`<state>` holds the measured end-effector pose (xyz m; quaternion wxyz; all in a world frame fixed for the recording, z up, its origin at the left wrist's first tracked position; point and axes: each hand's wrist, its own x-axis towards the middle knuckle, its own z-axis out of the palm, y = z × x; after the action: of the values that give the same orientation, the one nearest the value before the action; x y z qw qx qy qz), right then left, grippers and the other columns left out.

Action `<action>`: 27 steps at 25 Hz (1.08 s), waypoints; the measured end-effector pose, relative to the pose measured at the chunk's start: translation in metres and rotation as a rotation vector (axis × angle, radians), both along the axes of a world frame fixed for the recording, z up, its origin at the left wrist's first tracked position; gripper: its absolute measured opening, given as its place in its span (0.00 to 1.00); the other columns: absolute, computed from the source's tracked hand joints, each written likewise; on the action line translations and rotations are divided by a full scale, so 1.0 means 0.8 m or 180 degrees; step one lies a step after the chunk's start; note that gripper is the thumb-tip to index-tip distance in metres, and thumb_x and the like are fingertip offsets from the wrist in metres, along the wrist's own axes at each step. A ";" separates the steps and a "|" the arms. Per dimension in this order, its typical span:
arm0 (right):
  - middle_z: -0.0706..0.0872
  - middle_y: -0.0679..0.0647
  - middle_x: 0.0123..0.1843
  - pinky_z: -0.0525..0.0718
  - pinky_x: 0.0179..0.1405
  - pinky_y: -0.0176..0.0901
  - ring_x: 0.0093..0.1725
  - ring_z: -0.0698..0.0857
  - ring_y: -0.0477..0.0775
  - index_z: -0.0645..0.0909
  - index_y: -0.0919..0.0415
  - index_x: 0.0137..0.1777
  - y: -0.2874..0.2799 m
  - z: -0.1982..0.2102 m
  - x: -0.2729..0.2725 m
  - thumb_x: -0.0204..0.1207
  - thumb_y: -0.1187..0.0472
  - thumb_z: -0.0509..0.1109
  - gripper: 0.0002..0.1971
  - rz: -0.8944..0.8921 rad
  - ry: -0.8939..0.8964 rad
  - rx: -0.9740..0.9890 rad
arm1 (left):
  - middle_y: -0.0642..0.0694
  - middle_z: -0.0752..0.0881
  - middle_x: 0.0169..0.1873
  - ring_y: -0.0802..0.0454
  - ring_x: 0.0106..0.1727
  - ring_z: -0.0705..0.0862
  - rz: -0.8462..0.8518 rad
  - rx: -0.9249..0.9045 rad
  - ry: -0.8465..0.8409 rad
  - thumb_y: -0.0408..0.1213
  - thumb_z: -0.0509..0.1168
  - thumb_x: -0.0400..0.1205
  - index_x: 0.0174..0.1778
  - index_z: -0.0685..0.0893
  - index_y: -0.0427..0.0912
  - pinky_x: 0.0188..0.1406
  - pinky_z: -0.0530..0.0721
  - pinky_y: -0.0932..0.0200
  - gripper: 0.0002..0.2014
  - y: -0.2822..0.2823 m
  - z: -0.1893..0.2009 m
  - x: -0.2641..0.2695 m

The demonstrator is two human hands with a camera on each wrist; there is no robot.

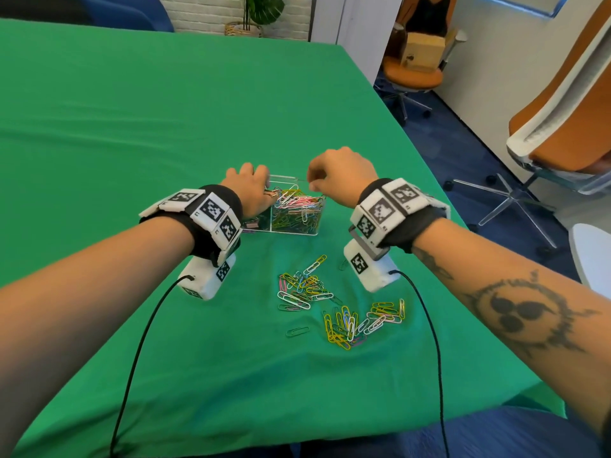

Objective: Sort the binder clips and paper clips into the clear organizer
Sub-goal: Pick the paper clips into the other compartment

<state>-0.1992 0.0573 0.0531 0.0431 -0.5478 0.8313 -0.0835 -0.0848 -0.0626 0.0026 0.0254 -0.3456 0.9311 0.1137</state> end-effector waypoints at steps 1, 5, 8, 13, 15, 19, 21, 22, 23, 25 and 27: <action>0.89 0.55 0.54 0.82 0.54 0.47 0.56 0.85 0.60 0.86 0.54 0.52 0.011 0.002 -0.005 0.76 0.62 0.65 0.10 -0.0094 0.0009 -0.0130 | 0.34 0.72 0.64 0.34 0.65 0.71 0.0005 0.0028 -0.0008 0.49 0.56 0.83 0.63 0.70 0.40 0.69 0.71 0.43 0.19 0.001 0.001 0.001; 0.87 0.58 0.60 0.80 0.54 0.44 0.60 0.84 0.60 0.83 0.57 0.59 0.062 -0.030 0.001 0.75 0.53 0.68 0.15 0.0104 0.0215 0.1229 | 0.34 0.71 0.65 0.33 0.67 0.70 0.0073 0.0038 -0.0009 0.50 0.55 0.83 0.63 0.69 0.39 0.68 0.71 0.42 0.20 0.005 0.003 0.001; 0.56 0.62 0.83 0.67 0.78 0.59 0.81 0.60 0.63 0.54 0.58 0.81 0.074 -0.075 0.030 0.74 0.37 0.64 0.42 0.0546 -0.0380 0.2041 | 0.33 0.71 0.65 0.32 0.67 0.70 0.0108 -0.0016 -0.0015 0.50 0.56 0.83 0.64 0.69 0.39 0.68 0.70 0.42 0.21 0.009 0.003 0.000; 0.30 0.51 0.84 0.49 0.81 0.70 0.83 0.33 0.61 0.36 0.45 0.82 0.095 -0.111 0.067 0.79 0.36 0.52 0.38 0.1230 -0.0225 0.2183 | 0.32 0.71 0.65 0.32 0.66 0.70 0.0115 -0.0077 0.0003 0.51 0.56 0.82 0.64 0.69 0.38 0.68 0.70 0.42 0.22 0.008 0.001 -0.001; 0.32 0.50 0.84 0.51 0.81 0.67 0.84 0.34 0.58 0.39 0.44 0.82 0.113 -0.107 0.057 0.80 0.39 0.51 0.35 0.1422 -0.0042 0.2266 | 0.33 0.72 0.64 0.32 0.65 0.71 0.0088 -0.0115 -0.0005 0.51 0.56 0.82 0.63 0.69 0.38 0.67 0.71 0.42 0.22 0.007 -0.002 -0.002; 0.38 0.50 0.85 0.54 0.81 0.63 0.85 0.40 0.55 0.48 0.48 0.82 0.105 -0.091 0.054 0.81 0.41 0.52 0.32 0.1784 0.0183 0.1777 | 0.33 0.72 0.64 0.32 0.64 0.71 0.0075 -0.0178 -0.0033 0.51 0.56 0.82 0.63 0.69 0.38 0.66 0.71 0.42 0.22 0.005 -0.003 -0.001; 0.41 0.49 0.86 0.56 0.79 0.61 0.85 0.43 0.54 0.46 0.49 0.83 0.088 -0.094 0.076 0.82 0.42 0.51 0.32 0.2154 0.0274 0.1653 | 0.33 0.72 0.64 0.32 0.64 0.72 0.0056 -0.0203 -0.0080 0.52 0.55 0.82 0.64 0.69 0.38 0.67 0.71 0.42 0.22 0.006 -0.003 -0.002; 0.41 0.49 0.86 0.57 0.79 0.61 0.85 0.44 0.54 0.46 0.50 0.83 0.085 -0.098 0.086 0.82 0.42 0.51 0.32 0.2282 0.0360 0.1752 | 0.33 0.72 0.64 0.32 0.64 0.72 0.0047 -0.0207 -0.0098 0.52 0.55 0.82 0.64 0.69 0.38 0.67 0.71 0.42 0.22 0.006 -0.003 -0.002; 0.41 0.48 0.86 0.57 0.79 0.62 0.85 0.44 0.53 0.45 0.50 0.83 0.087 -0.100 0.089 0.82 0.42 0.50 0.33 0.2322 0.0457 0.1909 | 0.33 0.72 0.64 0.32 0.64 0.72 0.0033 -0.0209 -0.0113 0.52 0.55 0.82 0.64 0.69 0.38 0.67 0.71 0.42 0.22 0.005 -0.003 -0.002; 0.40 0.47 0.85 0.56 0.79 0.60 0.85 0.44 0.51 0.44 0.52 0.83 0.107 -0.095 0.071 0.82 0.41 0.49 0.33 0.2204 0.0561 0.2156 | 0.32 0.72 0.64 0.33 0.63 0.73 -0.0019 -0.0246 -0.0151 0.52 0.54 0.82 0.64 0.69 0.38 0.67 0.71 0.42 0.22 0.003 -0.004 -0.002; 0.40 0.48 0.85 0.53 0.81 0.59 0.85 0.43 0.50 0.47 0.53 0.83 0.133 -0.084 0.037 0.82 0.40 0.49 0.33 0.1870 0.0427 0.2154 | 0.32 0.72 0.63 0.33 0.63 0.73 -0.0053 -0.0286 -0.0160 0.51 0.54 0.83 0.64 0.69 0.38 0.67 0.71 0.42 0.22 0.001 -0.004 -0.002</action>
<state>-0.1694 0.1637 -0.0144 0.1876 -0.7197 0.6222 0.2444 -0.0868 -0.0615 -0.0009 0.0342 -0.3413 0.9372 0.0629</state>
